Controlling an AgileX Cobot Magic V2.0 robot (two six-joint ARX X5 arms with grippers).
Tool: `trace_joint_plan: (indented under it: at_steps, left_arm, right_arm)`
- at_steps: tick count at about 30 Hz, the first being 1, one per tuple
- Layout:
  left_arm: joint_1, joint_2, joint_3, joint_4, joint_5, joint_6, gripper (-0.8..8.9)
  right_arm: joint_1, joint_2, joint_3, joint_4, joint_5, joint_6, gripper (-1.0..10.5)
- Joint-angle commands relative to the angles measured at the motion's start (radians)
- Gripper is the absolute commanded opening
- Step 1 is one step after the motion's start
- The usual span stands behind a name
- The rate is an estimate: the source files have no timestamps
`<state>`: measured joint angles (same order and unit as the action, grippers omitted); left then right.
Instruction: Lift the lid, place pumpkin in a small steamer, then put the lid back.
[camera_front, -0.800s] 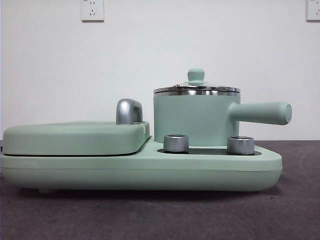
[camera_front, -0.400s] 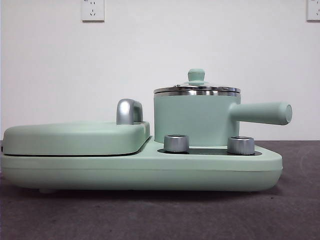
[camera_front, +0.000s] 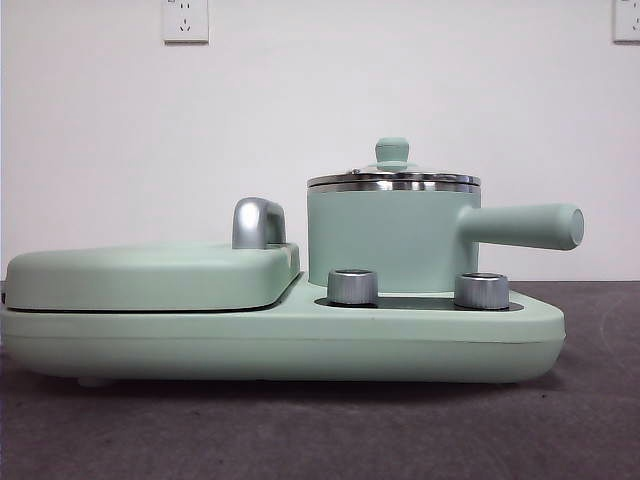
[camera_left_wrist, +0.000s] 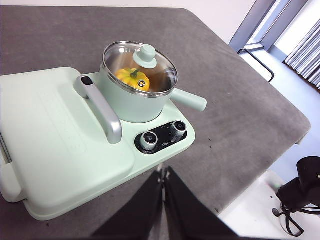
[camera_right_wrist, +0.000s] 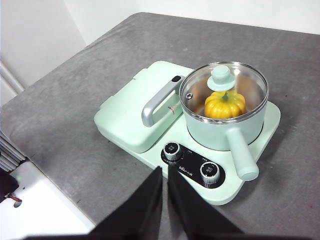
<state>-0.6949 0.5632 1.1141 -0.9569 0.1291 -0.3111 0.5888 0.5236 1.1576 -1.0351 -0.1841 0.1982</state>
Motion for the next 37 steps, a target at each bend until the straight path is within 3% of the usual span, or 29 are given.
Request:
trace_joint_plan:
  at_steps: [1, 8, 14, 18, 25, 30, 37]
  left_arm:
    - [-0.006, 0.005, 0.009, 0.008, -0.002, -0.008, 0.06]
    - [0.024, -0.006, -0.012, 0.01, -0.005, -0.007, 0.06]
    - [0.174, -0.03, -0.086, 0.036, 0.011, 0.038, 0.06]
    - [0.297, -0.089, -0.252, 0.218, 0.011, 0.072, 0.06]
    - [0.456, -0.285, -0.678, 0.595, 0.005, 0.261, 0.06]
    - [0.512, -0.398, -0.909, 0.754, -0.011, 0.24, 0.06]
    - [0.544, -0.473, -1.009, 0.766, -0.122, 0.198, 0.06]
  right_arm:
    - [0.007, 0.003, 0.009, 0.01, 0.001, -0.008, 0.1]
    - [0.007, 0.003, 0.01, 0.011, 0.001, -0.008, 0.1]
    - [0.007, 0.003, 0.009, 0.011, 0.001, -0.008, 0.1]
    - [0.007, 0.003, 0.01, 0.011, 0.0, -0.008, 0.1]
    - [0.007, 0.003, 0.01, 0.011, 0.001, -0.008, 0.1]
    - [0.007, 0.003, 0.01, 0.011, 0.001, -0.008, 0.1]
    - [0.007, 0.003, 0.01, 0.011, 0.001, -0.008, 0.1]
